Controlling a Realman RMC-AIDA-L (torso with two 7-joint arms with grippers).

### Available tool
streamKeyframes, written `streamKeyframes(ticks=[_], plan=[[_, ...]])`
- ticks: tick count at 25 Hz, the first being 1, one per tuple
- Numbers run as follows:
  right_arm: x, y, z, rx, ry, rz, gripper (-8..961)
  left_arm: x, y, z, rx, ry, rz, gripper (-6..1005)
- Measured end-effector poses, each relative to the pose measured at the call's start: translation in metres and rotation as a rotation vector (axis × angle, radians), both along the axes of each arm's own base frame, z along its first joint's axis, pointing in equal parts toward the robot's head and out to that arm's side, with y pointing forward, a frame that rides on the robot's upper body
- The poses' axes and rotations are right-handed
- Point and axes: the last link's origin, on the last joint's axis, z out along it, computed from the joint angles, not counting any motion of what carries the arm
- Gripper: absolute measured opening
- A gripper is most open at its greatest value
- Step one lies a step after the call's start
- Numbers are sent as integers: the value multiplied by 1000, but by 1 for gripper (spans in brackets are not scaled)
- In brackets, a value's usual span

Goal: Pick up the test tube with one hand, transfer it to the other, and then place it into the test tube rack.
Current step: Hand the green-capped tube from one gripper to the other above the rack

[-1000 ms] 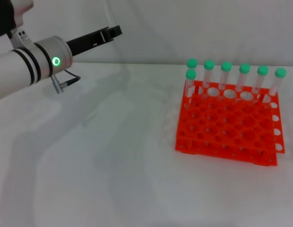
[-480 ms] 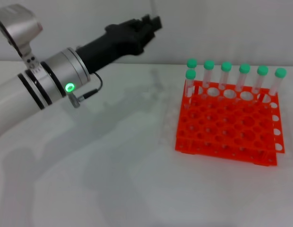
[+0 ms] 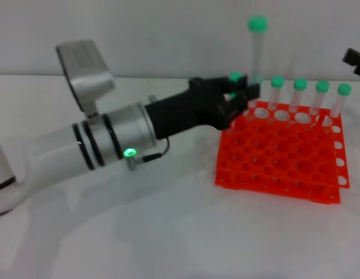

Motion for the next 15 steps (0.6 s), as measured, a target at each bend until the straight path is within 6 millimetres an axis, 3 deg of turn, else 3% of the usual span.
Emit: streamKeyframes(ticks=[6, 15], plan=[[-15, 2, -2, -75, -23, 69, 862, 4, -5, -21, 4, 60, -14, 192], [-22, -11, 12, -217, -19, 153, 862, 15, -2, -32, 43, 137, -66, 193]])
